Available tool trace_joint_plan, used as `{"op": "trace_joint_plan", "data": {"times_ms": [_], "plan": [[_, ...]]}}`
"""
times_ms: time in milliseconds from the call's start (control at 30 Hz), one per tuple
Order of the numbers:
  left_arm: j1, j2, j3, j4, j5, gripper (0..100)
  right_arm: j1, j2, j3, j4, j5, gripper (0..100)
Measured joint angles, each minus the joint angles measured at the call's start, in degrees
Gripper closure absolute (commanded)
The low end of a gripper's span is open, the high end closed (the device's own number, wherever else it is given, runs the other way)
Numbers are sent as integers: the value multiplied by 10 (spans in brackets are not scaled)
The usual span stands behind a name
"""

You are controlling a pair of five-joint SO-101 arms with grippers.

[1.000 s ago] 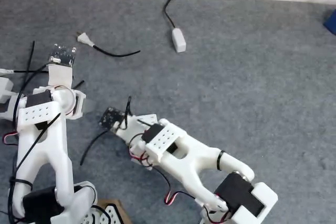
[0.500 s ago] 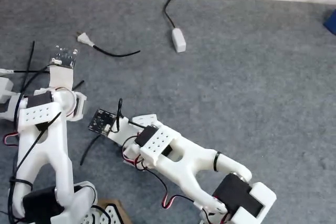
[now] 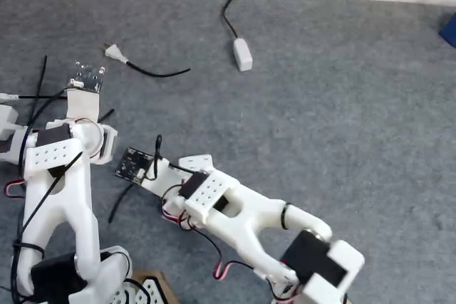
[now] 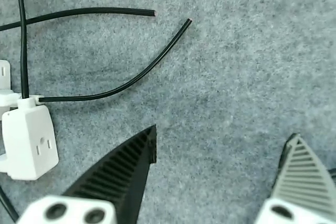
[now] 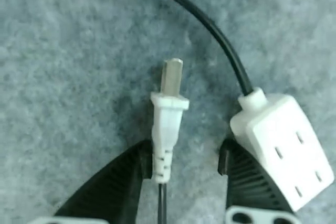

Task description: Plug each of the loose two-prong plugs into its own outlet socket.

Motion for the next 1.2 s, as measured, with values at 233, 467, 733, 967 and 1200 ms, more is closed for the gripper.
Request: {"op": "trace_joint_plan", "data": {"times_ms": [233,467,733,967,1200], "plan": [[-3,0,0,0,0,635,0,47,-48,30,-17,988],[-4,0,0,0,0,635,3,55,-75,72,-20,991],[-4,0,0,0,0,636,-6,-42,-68,186,-48,991],[-4,0,0,0,0,636,105,-214,-26,224,-67,991],[15,0,0,6,0,636,179,-266,-13,266,-73,991]]}}
